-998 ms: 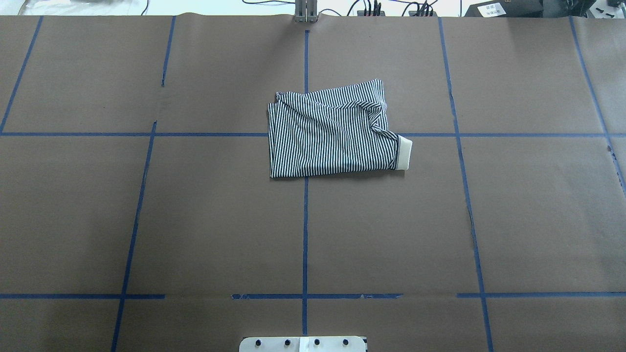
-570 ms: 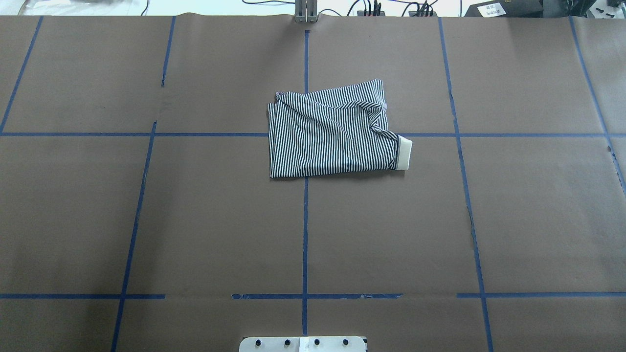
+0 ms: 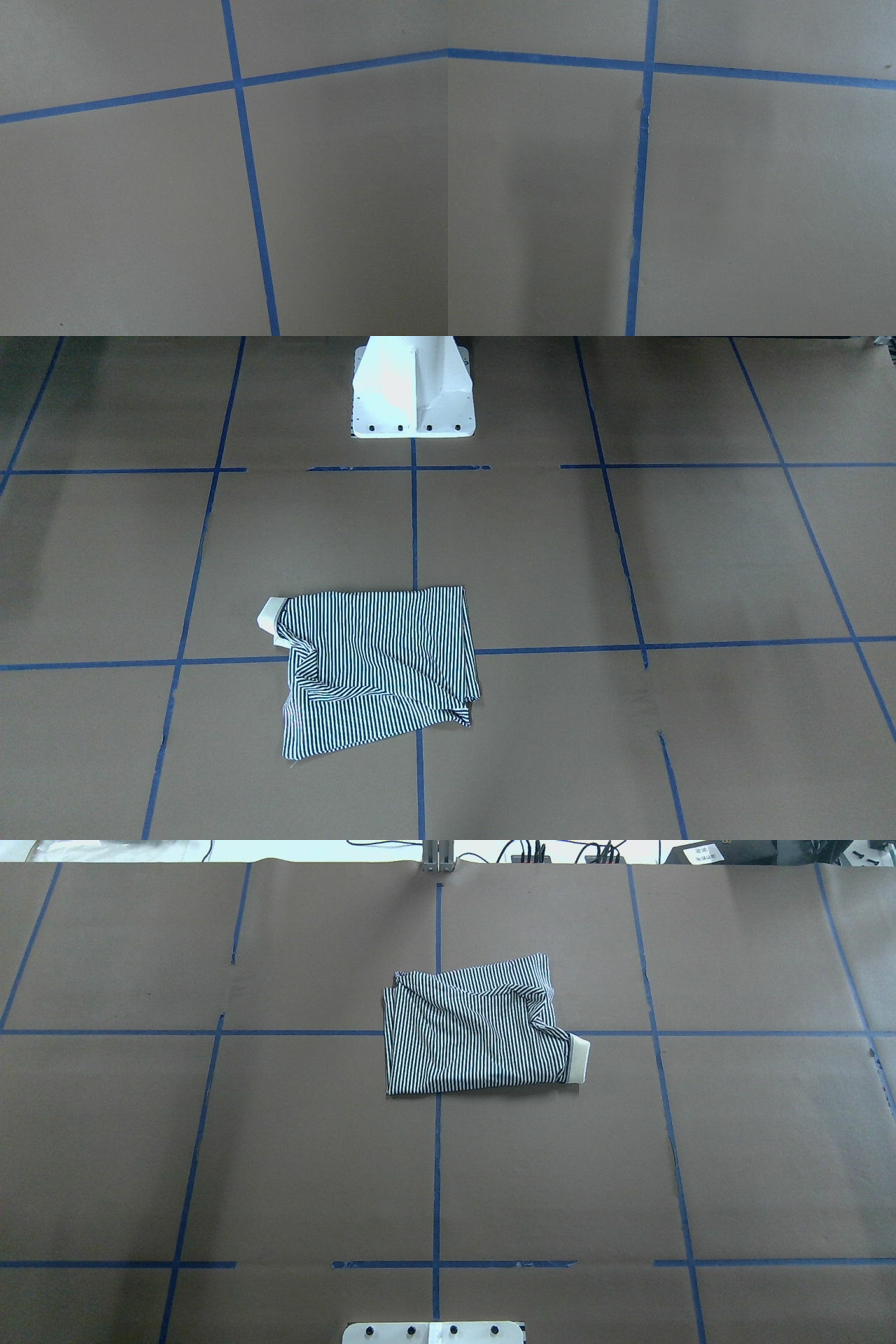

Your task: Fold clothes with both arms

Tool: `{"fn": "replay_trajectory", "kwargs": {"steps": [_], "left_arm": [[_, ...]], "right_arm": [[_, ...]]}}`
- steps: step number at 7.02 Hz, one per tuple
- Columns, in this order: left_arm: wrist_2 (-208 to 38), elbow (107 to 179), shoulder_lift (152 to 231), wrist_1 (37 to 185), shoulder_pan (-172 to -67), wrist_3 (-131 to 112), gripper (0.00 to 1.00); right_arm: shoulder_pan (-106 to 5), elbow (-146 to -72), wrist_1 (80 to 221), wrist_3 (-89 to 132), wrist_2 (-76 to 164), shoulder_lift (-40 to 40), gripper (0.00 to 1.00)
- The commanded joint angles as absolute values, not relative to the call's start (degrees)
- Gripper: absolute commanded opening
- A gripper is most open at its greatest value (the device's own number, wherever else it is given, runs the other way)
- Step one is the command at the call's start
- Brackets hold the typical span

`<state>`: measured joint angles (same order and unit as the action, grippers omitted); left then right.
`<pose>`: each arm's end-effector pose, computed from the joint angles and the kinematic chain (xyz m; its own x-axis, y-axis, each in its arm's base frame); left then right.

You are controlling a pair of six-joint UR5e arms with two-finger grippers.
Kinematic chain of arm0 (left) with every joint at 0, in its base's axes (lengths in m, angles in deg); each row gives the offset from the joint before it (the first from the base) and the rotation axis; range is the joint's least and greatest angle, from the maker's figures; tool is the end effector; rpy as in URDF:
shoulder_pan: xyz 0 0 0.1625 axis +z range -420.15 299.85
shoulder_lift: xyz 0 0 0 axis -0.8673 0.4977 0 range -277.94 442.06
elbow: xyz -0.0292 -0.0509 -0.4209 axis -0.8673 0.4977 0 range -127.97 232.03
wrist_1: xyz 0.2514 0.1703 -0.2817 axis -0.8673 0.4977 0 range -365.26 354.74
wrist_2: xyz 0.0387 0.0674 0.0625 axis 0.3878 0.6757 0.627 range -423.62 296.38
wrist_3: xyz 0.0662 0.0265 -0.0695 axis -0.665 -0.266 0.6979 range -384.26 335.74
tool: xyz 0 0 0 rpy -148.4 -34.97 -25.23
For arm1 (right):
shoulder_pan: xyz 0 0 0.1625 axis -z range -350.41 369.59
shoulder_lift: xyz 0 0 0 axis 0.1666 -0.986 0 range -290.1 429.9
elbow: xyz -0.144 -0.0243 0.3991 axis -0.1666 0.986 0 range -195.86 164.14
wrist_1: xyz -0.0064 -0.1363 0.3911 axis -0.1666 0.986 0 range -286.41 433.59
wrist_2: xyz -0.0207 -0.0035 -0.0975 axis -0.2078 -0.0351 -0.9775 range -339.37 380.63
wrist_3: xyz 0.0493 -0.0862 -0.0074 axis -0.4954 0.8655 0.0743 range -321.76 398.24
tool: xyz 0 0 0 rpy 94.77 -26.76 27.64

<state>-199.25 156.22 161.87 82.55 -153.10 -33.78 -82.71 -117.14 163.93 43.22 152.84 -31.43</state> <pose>-0.0836 -0.4141 0.6198 0.6984 0.1519 -0.6994 -0.0650 0.9866 0.1494 0.0827 -0.4049 0.6539 0.7406 -0.0525 0.6699 0.0241 0.9984 0.0516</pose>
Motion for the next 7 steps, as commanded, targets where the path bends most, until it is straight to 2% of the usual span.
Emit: {"fn": "replay_trajectory", "kwargs": {"steps": [1,7], "left_arm": [[-199.1,154.3,162.1,83.1,-153.1,-34.1,1.0],[-199.0,154.2,162.0,83.1,-153.0,-34.0,1.0]], "right_arm": [[-82.7,-116.8,163.7,43.3,152.8,-31.6,1.0],[-82.7,-116.1,163.3,44.0,152.8,-32.9,1.0]]}}
